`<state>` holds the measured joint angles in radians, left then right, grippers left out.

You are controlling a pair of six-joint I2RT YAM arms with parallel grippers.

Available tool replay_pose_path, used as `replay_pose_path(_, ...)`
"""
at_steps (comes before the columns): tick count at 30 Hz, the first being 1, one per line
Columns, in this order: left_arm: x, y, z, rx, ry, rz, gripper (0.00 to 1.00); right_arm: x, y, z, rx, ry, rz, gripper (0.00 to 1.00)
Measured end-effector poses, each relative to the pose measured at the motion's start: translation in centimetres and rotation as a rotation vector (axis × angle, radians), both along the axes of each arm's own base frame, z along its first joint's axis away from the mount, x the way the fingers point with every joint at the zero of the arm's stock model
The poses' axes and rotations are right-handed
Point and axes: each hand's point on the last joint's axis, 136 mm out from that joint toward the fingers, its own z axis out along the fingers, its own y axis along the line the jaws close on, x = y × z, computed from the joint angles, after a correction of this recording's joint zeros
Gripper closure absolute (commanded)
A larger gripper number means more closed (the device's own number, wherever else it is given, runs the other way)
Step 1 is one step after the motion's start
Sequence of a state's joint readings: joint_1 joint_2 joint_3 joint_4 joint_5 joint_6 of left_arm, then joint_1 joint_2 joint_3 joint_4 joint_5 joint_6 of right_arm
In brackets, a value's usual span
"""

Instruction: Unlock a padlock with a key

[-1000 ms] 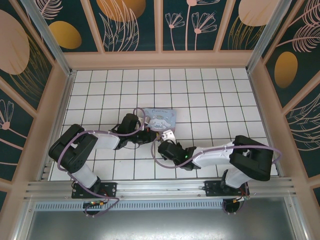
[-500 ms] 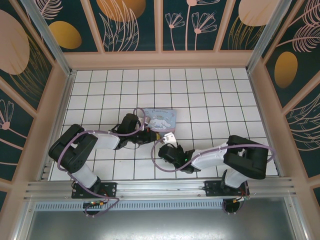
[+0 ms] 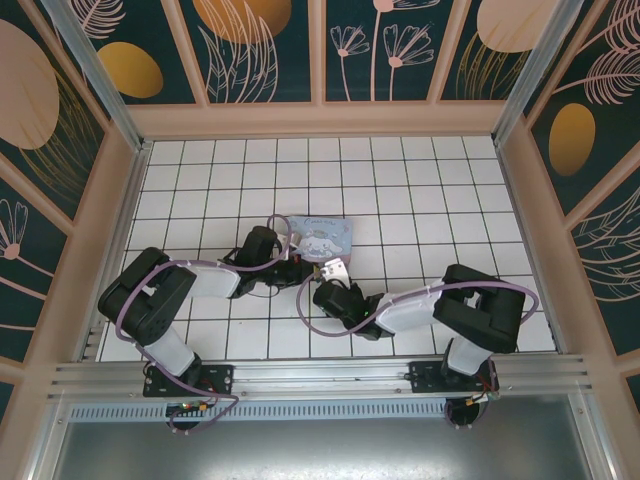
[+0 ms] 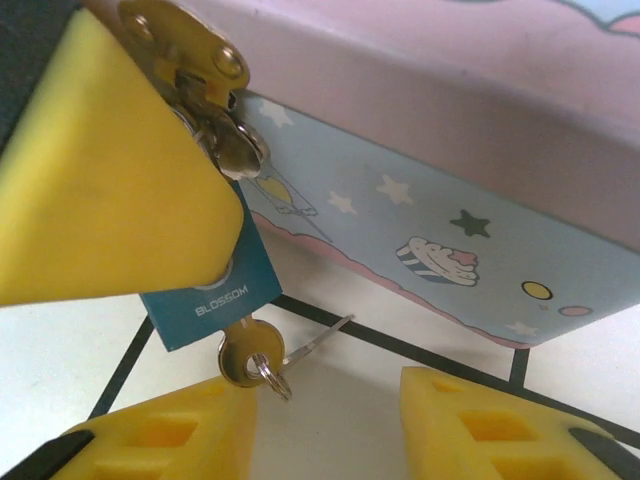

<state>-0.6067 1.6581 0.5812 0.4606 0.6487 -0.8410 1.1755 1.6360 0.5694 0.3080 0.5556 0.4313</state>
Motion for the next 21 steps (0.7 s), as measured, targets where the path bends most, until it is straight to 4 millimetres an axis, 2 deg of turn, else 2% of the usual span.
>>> replay_pose_path(13, 0.3, 0.0, -0.1, -0.001, -0.004, 0.005, 1.0, 0.5, 0.4, -0.1, -0.01, 0.021, 0.042, 0.84)
replay_pose_path(16, 0.4, 0.0, 0.0, -0.003, -0.008, 0.009, 1.0, 0.6, 0.7, -0.1, 0.002, 0.036, 0.057, 0.94)
replay_pose_path(21, 0.6, 0.1, -0.1, -0.002, -0.015, 0.016, 1.0, 0.7, 0.9, 0.0, 0.058, 0.09, 0.077, 1.0)
